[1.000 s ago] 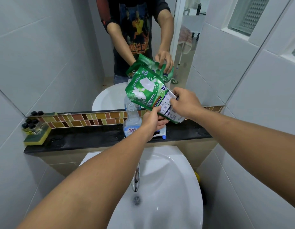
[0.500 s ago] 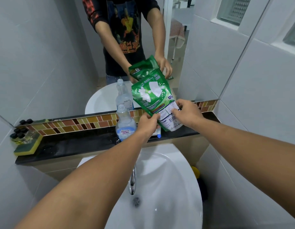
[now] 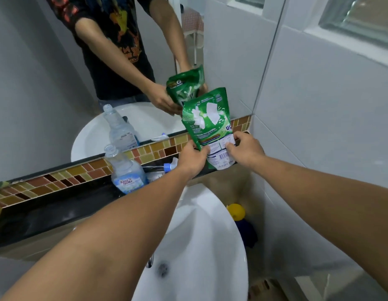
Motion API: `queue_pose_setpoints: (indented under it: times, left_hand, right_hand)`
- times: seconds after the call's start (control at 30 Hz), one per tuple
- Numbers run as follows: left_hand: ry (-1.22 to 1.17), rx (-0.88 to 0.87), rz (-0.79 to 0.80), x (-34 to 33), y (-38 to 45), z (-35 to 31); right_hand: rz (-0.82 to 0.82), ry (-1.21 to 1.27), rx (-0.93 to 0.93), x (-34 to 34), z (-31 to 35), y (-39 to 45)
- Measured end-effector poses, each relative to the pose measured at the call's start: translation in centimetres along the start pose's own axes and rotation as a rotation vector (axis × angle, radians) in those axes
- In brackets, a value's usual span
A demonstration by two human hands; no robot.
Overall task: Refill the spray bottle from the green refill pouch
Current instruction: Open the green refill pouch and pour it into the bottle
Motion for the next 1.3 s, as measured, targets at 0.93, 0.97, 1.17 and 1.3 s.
queue_pose_setpoints:
  times: [0.93, 0.97, 1.17, 1.3]
  left_hand:
    - [0.238, -0.093, 0.114, -7.8, 6.0, -0.5]
    - [0.246, -0.098, 0.11, -7.8, 6.2, -0.5]
    - [0.284, -0.102, 0.095, -7.6, 7.2, 0.4]
    - [0.26, -0.058, 0.081, -7.1, 6.8, 1.7]
  right_hand:
    - [-0.018, 0.326, -0.224, -1.2, -8.8, 6.0]
    - [-0.018, 0.326, -0.226, -1.3, -8.8, 6.2]
    - [0.002, 0.343, -0.234, -1.5, -9.3, 6.8]
    - [0.037, 0.37, -0.229, -1.8, -9.4, 6.7]
Point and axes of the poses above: each hand's wrist, its own y-axis towards the middle knuckle, its own x-axis out of the back of the hand, z = x × y, the point moved 9 cm from there along y, towards the middle knuckle, and after that the axes turned 7 degrees about -x, right-handed, at the moved point
